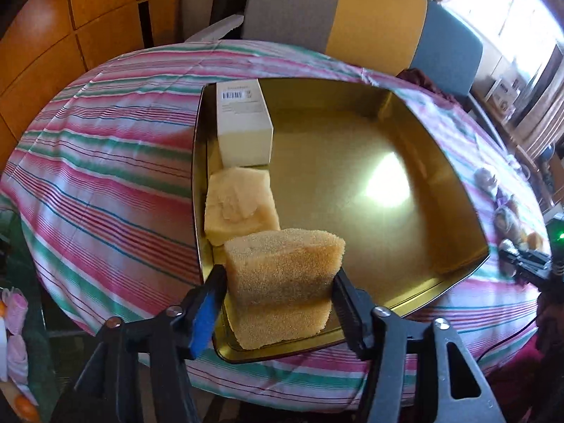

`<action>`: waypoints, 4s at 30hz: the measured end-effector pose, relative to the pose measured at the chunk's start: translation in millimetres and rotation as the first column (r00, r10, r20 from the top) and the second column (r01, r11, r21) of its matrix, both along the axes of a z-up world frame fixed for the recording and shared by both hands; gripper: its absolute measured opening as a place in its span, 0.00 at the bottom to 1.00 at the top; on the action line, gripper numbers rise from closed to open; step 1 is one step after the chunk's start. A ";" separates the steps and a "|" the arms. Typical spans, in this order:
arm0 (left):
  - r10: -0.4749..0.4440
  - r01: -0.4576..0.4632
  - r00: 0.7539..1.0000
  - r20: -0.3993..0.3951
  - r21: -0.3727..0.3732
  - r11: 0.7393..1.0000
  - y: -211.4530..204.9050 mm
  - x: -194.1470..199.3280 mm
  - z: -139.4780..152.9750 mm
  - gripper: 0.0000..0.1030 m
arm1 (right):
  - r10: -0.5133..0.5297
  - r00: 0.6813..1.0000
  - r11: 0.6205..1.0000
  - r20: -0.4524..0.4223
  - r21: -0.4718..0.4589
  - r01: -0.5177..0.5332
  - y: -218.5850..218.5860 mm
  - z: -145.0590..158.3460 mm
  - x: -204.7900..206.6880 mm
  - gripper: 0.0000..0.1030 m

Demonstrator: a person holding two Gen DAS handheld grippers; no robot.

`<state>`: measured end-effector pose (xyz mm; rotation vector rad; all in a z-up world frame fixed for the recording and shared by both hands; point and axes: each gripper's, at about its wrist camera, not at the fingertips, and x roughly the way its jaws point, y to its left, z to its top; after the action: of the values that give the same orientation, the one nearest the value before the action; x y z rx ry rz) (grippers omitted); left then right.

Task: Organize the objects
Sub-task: 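Place the sponge in the tray with the left tool while the right tool grasps a plastic-wrapped bundle, then lower the plastic-wrapped bundle into the tray beside the sponges and release, then return the left tool to the pile and grasp the grey sock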

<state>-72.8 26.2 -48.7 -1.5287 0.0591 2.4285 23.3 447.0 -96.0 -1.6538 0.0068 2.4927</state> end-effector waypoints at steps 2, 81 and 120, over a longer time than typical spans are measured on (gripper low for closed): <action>0.005 -0.005 1.000 0.001 0.004 1.000 -0.6 2.5 -1.6 0.65 | 0.001 1.000 1.000 0.000 0.004 -0.001 -0.3 -0.1 -0.1 0.33; -0.029 0.040 0.954 -0.299 0.030 0.999 8.1 54.8 45.1 0.64 | 0.070 0.947 0.945 -0.313 -0.285 -0.164 -168.1 74.0 -11.5 0.83; -0.602 0.599 0.797 -0.033 0.155 0.785 356.0 55.6 6.9 0.79 | -0.819 0.536 0.551 -0.206 -0.544 0.633 159.2 64.7 129.4 0.90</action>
<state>-17.2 382.3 -41.9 -1.2171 0.2977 1.8551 152.7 606.1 -31.3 -0.7886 1.1284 2.1168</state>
